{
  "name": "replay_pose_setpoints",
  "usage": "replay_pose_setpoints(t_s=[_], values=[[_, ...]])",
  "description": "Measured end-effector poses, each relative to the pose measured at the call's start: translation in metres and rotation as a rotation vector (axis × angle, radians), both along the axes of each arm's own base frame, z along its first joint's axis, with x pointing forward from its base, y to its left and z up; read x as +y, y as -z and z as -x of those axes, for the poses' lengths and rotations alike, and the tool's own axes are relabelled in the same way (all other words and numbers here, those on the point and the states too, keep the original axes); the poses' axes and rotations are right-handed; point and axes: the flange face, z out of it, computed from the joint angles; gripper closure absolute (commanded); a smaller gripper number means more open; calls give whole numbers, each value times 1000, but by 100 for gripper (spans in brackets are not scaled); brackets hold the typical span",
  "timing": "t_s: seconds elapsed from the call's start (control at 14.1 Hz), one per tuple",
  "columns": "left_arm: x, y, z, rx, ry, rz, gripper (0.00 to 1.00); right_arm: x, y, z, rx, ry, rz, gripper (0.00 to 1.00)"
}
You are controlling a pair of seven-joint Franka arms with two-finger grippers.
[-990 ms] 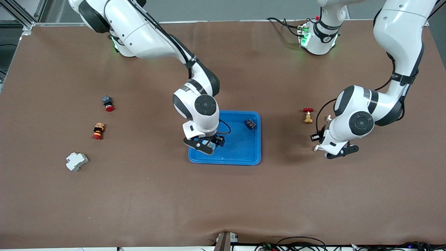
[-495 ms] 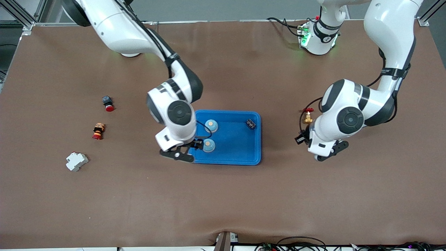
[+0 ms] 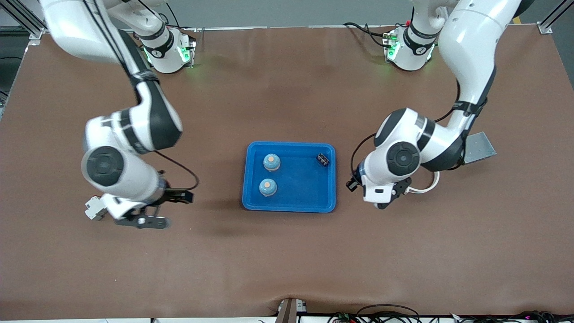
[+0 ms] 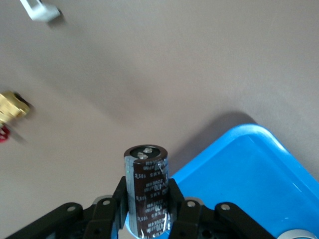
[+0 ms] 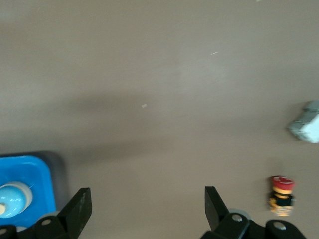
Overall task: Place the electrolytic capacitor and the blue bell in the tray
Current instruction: 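Carry the capacitor to the tray while the right gripper withdraws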
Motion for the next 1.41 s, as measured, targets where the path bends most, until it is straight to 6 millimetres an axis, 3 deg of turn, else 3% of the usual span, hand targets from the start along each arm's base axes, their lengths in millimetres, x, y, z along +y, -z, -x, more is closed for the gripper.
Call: replay_pose_setpoints(t_s=[0.35, 0.71, 0.92, 1.2, 1.41], values=[[-34, 12, 13, 9, -18, -5, 100, -78, -62, 4, -24, -84, 0, 0], [-61, 30, 17, -35, -25, 32, 100, -145, -100, 11, -48, -124, 5, 0], [-69, 44, 15, -66, -29, 65, 100, -162, -123, 25, -35, -115, 9, 0], [-79, 67, 15, -128, -34, 46, 100, -164, -168, 51, -39, -107, 17, 0], [-89, 83, 21, -140, -24, 40, 100, -165, -186, 65, -50, -103, 21, 0]])
